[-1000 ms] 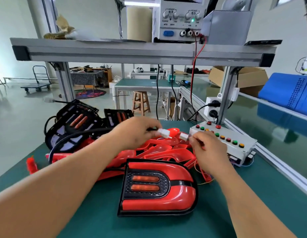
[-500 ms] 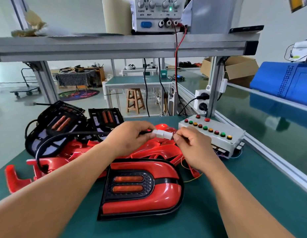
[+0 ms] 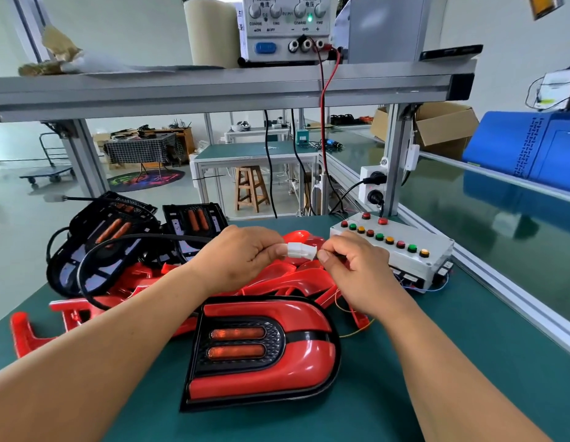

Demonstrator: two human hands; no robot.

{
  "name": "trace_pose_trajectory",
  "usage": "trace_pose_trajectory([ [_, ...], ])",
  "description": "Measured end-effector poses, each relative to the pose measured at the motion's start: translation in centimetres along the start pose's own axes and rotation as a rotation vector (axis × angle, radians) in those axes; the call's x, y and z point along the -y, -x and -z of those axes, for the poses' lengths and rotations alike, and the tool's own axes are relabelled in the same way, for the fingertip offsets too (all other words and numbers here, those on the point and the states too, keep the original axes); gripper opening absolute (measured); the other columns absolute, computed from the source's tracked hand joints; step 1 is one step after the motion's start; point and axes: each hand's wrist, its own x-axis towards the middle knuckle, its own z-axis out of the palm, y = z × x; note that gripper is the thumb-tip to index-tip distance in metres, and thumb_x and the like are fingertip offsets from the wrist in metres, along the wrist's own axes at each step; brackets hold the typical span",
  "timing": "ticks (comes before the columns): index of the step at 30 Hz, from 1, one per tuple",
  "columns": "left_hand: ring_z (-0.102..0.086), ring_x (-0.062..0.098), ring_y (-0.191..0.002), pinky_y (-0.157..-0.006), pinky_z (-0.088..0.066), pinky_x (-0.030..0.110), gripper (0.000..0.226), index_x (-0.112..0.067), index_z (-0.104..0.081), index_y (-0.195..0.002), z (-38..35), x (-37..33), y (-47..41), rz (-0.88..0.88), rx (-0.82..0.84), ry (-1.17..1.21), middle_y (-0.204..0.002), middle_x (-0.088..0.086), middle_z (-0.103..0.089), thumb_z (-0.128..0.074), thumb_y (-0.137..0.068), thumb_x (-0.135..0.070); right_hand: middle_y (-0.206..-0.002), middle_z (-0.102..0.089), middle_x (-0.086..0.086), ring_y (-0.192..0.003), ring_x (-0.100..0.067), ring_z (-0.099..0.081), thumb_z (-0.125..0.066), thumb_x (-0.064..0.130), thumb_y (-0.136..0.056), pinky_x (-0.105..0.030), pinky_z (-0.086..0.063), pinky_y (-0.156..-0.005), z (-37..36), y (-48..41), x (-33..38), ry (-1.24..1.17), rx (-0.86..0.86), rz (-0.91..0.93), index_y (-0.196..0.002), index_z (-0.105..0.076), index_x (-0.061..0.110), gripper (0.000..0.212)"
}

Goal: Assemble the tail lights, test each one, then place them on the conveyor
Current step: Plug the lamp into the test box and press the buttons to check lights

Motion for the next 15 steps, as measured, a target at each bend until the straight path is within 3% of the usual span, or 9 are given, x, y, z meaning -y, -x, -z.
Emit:
trace_pose_trajectory([
  [3,-0.044,0.008,-0.065,-0.068,-0.03,0.028,0.04,-0.031,-0.056,-0.081,0.3,0.0,-0.1,-0.088,-0.008,-0.124,-0.064,-0.019,-0.043,-0.028,-0.097,-0.056,-0.082,-0.05,0.012,-0.09,-0.009,-0.045,-0.055,0.028,-0.097,-0.034,-0.025,-0.085,0.3,0.0,0.0,0.007,0.034,0.014,-0.072,-0.044,0.046,0.033],
  [5,-0.04,0.008,-0.064,-0.07,-0.028,0.029,0.044,-0.032,-0.05,-0.079,0.8,-0.1,-0.2,-0.123,0.021,-0.234,-0.064,-0.017,-0.041,-0.02,-0.095,-0.06,-0.082,-0.05,0.011,-0.089,-0.007,-0.043,-0.056,0.028,-0.097,-0.033,-0.023,-0.084,0.4,-0.1,-0.1,0.016,0.059,0.024,-0.072,-0.045,0.045,0.032],
  [10,-0.051,0.013,-0.073,-0.073,-0.029,0.029,0.054,-0.025,-0.059,-0.086,1.8,-0.5,0.2,-0.164,0.005,-0.355,-0.074,-0.014,-0.049,-0.017,-0.094,-0.057,-0.081,-0.049,0.011,-0.088,-0.006,-0.042,-0.057,0.027,-0.097,-0.032,-0.022,-0.085,0.5,-0.1,0.0,-0.011,0.073,0.05,-0.071,-0.044,0.048,0.035],
  [13,-0.06,0.015,-0.087,-0.08,-0.042,0.034,0.052,-0.027,-0.066,-0.108,1.5,-0.6,0.4,-0.139,0.007,-0.247,-0.089,-0.012,-0.063,-0.026,-0.096,-0.058,-0.081,-0.05,0.009,-0.088,-0.008,-0.043,-0.057,0.026,-0.097,-0.034,-0.025,-0.088,0.3,0.0,0.0,-0.016,0.04,0.058,-0.075,-0.049,0.042,0.028],
  [15,-0.062,0.016,-0.1,-0.086,-0.049,0.038,0.043,-0.033,-0.057,-0.129,1.0,-0.7,0.6,-0.111,0.026,-0.094,-0.108,-0.008,-0.067,-0.035,-0.098,-0.054,-0.081,-0.05,0.01,-0.088,-0.009,-0.045,-0.057,0.024,-0.096,-0.038,-0.031,-0.09,0.1,0.0,0.0,-0.017,0.006,0.061,-0.077,-0.051,0.037,0.024],
])
